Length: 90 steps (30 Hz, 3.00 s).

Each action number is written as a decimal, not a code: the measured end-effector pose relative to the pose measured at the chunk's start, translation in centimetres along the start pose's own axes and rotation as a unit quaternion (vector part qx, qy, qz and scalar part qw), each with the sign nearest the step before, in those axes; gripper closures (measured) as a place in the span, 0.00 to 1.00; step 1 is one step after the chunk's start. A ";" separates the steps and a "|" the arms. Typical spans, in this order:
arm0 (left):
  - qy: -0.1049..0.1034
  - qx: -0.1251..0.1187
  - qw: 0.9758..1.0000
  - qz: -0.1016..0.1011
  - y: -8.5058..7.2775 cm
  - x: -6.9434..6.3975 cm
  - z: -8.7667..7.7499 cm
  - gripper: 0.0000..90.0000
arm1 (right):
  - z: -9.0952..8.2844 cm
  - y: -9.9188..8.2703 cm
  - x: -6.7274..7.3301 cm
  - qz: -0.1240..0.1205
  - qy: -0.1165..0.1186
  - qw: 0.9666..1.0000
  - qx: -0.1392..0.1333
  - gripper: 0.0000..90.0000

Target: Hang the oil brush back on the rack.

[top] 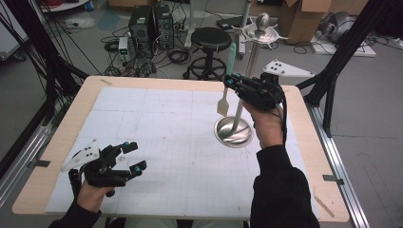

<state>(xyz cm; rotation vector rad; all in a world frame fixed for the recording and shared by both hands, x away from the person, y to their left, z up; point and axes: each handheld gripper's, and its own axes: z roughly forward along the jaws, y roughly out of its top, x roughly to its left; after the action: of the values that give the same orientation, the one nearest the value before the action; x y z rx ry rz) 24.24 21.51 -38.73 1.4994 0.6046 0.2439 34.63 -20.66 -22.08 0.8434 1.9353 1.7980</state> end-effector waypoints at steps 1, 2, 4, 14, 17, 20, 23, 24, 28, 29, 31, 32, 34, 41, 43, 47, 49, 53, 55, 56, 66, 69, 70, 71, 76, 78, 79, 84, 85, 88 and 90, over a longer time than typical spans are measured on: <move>0.000 0.000 1.000 0.000 0.0 0.0 0.0 0.23 | 0.0 0.1 -0.1 0.001 -0.002 1.000 -0.001 0.92; 0.000 0.001 1.000 0.000 0.0 0.0 0.0 0.23 | 0.0 0.1 -0.2 0.004 -0.003 1.000 -0.001 0.92; -0.002 0.001 1.000 -0.002 0.0 0.0 0.0 0.23 | 0.0 0.2 -0.3 0.006 -0.008 1.000 0.000 0.92; -0.003 -0.001 1.000 -0.004 0.0 0.0 0.0 0.23 | -0.3 0.4 -1.0 0.025 -0.016 1.000 -0.009 0.92; -0.004 -0.002 1.000 -0.004 0.0 0.0 0.0 0.23 | -0.3 0.4 -1.3 0.030 -0.016 0.999 -0.005 0.92; -0.003 -0.001 1.000 -0.004 0.0 0.0 0.0 0.23 | -0.3 0.3 -1.5 0.033 -0.018 0.999 -0.003 0.92; -0.002 0.000 1.000 -0.003 0.0 0.1 -0.1 0.23 | -0.3 0.3 -1.7 0.037 -0.023 0.999 -0.003 0.92; -0.002 0.000 1.000 -0.003 0.0 0.1 -0.1 0.23 | -0.3 0.2 -1.8 0.037 -0.026 0.999 -0.002 0.92; -0.002 -0.001 1.000 -0.003 0.0 0.1 -0.1 0.23 | -0.4 0.1 -1.9 0.036 -0.031 0.999 0.001 0.92; -0.002 -0.002 1.000 -0.003 0.0 0.1 -0.1 0.23 | -0.5 0.1 -1.8 0.034 -0.030 0.999 0.003 0.91; -0.001 -0.002 1.000 -0.004 0.0 0.1 -0.1 0.23 | -0.7 -0.1 -1.7 0.028 -0.035 0.999 -0.001 0.79; -0.001 -0.003 1.000 -0.004 0.0 0.1 -0.1 0.23 | -0.8 -0.2 -1.6 0.025 -0.039 0.999 -0.002 0.74; 0.000 -0.005 1.000 -0.002 0.0 0.1 -0.2 0.23 | -1.2 -0.4 -1.3 0.008 -0.050 0.999 -0.005 0.63; 0.011 -0.005 1.000 -0.001 0.0 0.3 -0.4 0.23 | -4.0 -3.0 -0.8 -0.014 -0.087 0.996 -0.015 0.43; 0.013 -0.005 1.000 -0.003 -0.1 0.3 -0.3 0.23 | -5.0 -4.8 -0.8 -0.019 -0.095 0.995 -0.003 0.38; 0.017 -0.004 1.000 -0.002 -0.1 0.4 -0.3 0.23 | -7.5 -9.1 -1.4 -0.009 -0.104 0.994 0.017 0.28; 0.019 -0.004 1.000 -0.002 -0.1 0.5 -0.2 0.23 | -9.0 -11.5 -1.3 -0.020 -0.113 0.993 0.025 0.25; 0.022 -0.004 1.000 -0.003 -0.3 0.7 0.0 0.23 | -11.5 -15.4 -0.8 -0.035 -0.129 0.990 0.040 0.20; 0.023 -0.003 1.000 -0.005 -0.3 0.7 0.1 0.23 | -12.5 -16.8 -0.4 -0.038 -0.132 0.989 0.049 0.20; 0.025 -0.003 1.000 -0.004 -0.3 0.7 0.1 0.23 | -12.9 -17.4 -0.2 -0.038 -0.132 0.989 0.048 0.20; 0.029 -0.005 1.000 -0.002 -0.3 0.6 0.0 0.23 | -15.0 -19.1 0.7 -0.013 -0.135 0.990 0.029 0.19; 0.028 0.003 1.000 0.003 -0.4 0.4 0.1 0.23 | -14.9 -19.2 0.7 -0.014 -0.136 0.990 0.032 0.19; 0.027 0.002 1.000 0.001 -0.4 0.3 0.1 0.23 | -14.8 -19.2 0.8 -0.012 -0.136 0.990 0.031 0.19; 0.027 0.003 1.000 0.002 -0.4 0.3 0.1 0.23 | -14.8 -19.2 0.8 -0.015 -0.136 0.990 0.033 0.19; 0.028 0.005 1.000 0.002 -0.5 0.3 0.2 0.23 | -14.6 -19.2 0.9 -0.019 -0.132 0.990 0.036 0.19; 0.027 0.005 1.000 0.002 -0.5 0.3 0.2 0.23 | -14.7 -19.3 0.9 -0.014 -0.130 0.991 0.036 0.19; 0.027 0.005 1.000 0.002 -0.5 0.3 0.2 0.23 | -14.7 -19.3 0.8 -0.013 -0.129 0.991 0.036 0.19; 0.029 0.009 1.000 0.002 -0.5 0.4 0.2 0.23 | -14.7 -19.3 0.9 -0.015 -0.127 0.991 0.036 0.19; 0.029 0.008 1.000 0.001 -0.5 0.4 0.2 0.23 | -14.7 -19.3 0.9 -0.016 -0.126 0.991 0.037 0.19; 0.031 0.008 1.000 0.001 -0.5 0.4 0.1 0.23 | -14.7 -19.4 0.9 -0.014 -0.126 0.991 0.040 0.19; 0.031 0.008 0.999 0.000 -0.5 0.5 0.1 0.23 | -14.8 -19.4 0.8 -0.013 -0.128 0.991 0.039 0.19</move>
<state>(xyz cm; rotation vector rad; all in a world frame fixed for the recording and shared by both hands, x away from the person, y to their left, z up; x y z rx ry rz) 24.57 21.65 -39.37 1.5123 0.6566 0.2869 21.24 -31.59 -39.28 1.0145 1.8503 1.5239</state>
